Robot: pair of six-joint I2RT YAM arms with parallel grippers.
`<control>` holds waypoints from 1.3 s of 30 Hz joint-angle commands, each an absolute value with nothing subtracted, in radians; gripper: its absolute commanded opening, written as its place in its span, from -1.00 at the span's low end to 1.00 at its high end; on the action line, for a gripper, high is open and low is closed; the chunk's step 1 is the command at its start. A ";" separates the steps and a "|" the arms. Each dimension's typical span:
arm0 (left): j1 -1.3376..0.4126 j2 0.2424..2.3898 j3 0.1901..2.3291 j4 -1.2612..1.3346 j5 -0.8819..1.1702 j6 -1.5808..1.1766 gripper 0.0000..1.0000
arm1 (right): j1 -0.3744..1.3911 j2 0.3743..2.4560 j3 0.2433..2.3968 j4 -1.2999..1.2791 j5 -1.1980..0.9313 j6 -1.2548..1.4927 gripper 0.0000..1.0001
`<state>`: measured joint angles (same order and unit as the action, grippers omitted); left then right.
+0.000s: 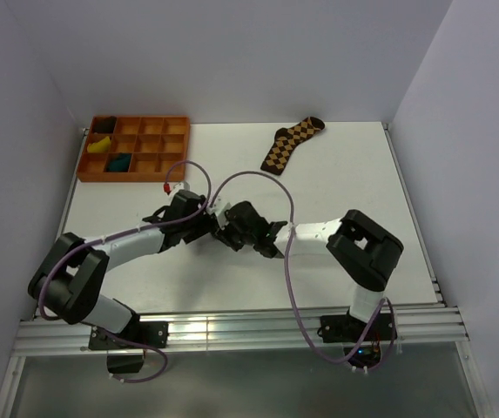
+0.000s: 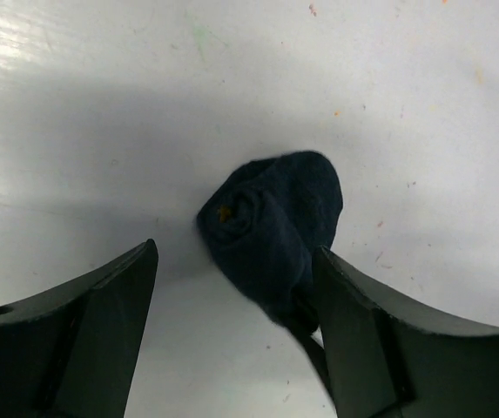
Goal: Roll the socks
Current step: Roll the sock at the center of the board.
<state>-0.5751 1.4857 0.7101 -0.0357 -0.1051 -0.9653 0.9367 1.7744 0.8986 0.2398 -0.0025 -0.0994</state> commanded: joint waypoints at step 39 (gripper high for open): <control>-0.604 1.508 0.560 0.207 -0.112 -1.095 -0.10 | 0.595 2.006 1.042 0.043 -0.801 0.239 -1.00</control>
